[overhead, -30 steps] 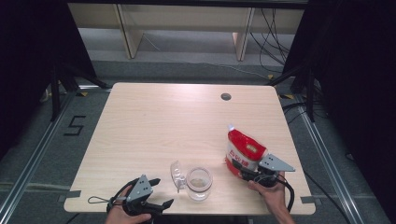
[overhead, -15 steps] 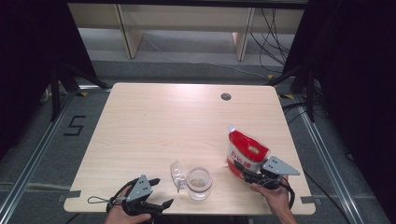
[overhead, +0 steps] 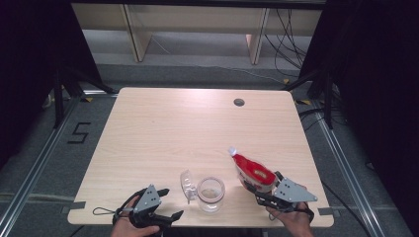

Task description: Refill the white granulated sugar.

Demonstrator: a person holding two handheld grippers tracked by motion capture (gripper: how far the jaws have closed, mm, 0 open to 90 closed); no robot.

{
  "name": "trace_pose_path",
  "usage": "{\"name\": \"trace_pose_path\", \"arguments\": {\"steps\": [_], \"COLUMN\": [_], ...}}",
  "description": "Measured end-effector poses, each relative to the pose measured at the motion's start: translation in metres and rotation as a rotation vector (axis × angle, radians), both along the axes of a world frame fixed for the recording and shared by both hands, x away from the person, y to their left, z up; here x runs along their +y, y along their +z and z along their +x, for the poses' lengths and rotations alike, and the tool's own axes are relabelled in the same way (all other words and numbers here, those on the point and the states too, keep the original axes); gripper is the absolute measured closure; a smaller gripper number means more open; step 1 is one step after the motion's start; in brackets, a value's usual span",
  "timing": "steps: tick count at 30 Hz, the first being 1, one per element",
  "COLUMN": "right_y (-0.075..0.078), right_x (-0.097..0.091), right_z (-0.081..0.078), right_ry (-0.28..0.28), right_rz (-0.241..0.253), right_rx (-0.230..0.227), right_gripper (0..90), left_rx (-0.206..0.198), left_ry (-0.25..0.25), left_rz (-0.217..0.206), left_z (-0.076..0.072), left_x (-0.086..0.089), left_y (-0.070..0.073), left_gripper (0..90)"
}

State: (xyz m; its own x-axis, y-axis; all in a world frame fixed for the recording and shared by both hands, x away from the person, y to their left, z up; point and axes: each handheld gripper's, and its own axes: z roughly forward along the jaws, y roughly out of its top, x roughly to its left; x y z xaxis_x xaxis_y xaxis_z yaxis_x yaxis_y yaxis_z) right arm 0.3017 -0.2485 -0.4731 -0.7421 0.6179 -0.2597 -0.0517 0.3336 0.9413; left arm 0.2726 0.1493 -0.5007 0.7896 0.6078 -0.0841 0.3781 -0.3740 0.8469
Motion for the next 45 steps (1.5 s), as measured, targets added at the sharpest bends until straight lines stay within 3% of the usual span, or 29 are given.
{"name": "trace_pose_path", "arguments": {"steps": [3,4,5,6,8,13,16,25,29,31,32,34,35,36,37,39,40,41,45], "right_y": [0.004,0.004,0.006,0.006,0.007,0.009,0.01,0.011,0.012,0.012,0.012,0.013,0.012,0.013,0.014,0.013,0.013,0.012,0.01], "right_x": [0.004,0.004,0.006,0.006,0.009,0.011,0.01,0.01,0.01,0.01,0.01,0.01,0.01,0.01,0.009,0.009,0.009,0.008,0.009], "right_z": [-0.007,-0.007,-0.012,-0.012,-0.015,-0.019,-0.02,-0.021,-0.023,-0.024,-0.024,-0.024,-0.025,-0.024,-0.024,-0.023,-0.022,-0.023,-0.02], "right_ry": [0.002,0.002,-0.001,-0.001,0.001,0.004,-0.002,-0.013,-0.009,-0.018,-0.013,-0.014,-0.028,-0.021,-0.026,-0.038,-0.028,-0.037,-0.012], "right_rz": [-0.068,-0.068,-0.106,-0.106,-0.171,-0.222,-0.268,-0.446,-0.491,-0.502,-0.551,-0.56,-0.544,-0.574,-0.595,-0.615,-0.651,-0.653,-0.695], "right_rx": [-0.043,-0.043,-0.06,-0.06,-0.104,-0.122,-0.165,-0.257,-0.288,-0.285,-0.321,-0.33,-0.309,-0.348,-0.357,-0.367,-0.392,-0.377,-0.412], "right_gripper": [46.6,46.6,46.6,46.6,46.7,46.8,46.8,46.9,47.0,47.0,47.0,47.0,47.1,47.1,47.1,47.1,47.1,47.2,47.2], "left_rx": [0.0,0.0,-0.007,-0.007,-0.004,-0.007,0.003,-0.005,-0.007,-0.004,-0.006,-0.002,-0.011,-0.009,-0.003,-0.004,-0.001,-0.001,-0.011], "left_ry": [-0.009,-0.009,-0.006,-0.006,-0.005,-0.008,-0.013,-0.008,-0.006,-0.007,-0.007,-0.004,-0.004,-0.004,-0.004,-0.005,-0.004,-0.004,-0.012], "left_rz": [0.007,0.007,0.011,0.011,0.024,0.019,0.022,0.026,0.003,0.012,0.01,0.005,0.028,0.035,0.008,0.007,0.013,0.013,0.01], "left_z": [0.0,0.0,0.0,0.0,0.001,0.001,0.001,0.001,0.001,0.001,0.001,0.001,0.002,0.002,0.001,0.001,0.001,0.001,0.001], "left_x": [0.0,0.0,-0.001,-0.001,0.0,0.0,0.001,0.001,0.0,0.0,0.0,0.0,0.001,0.001,0.0,-0.001,0.0,0.0,0.0], "left_y": [0.0,0.0,0.0,0.0,0.0,0.0,0.0,0.0,0.0,0.0,0.0,-0.001,-0.001,-0.001,-0.001,-0.001,0.0,0.0,0.0], "left_gripper": [16.1,16.1,16.1,16.1,16.1,16.1,16.1,16.1,16.1,16.1,16.1,16.1,16.1,16.1,16.1,16.1,16.1,16.1,16.1]}}
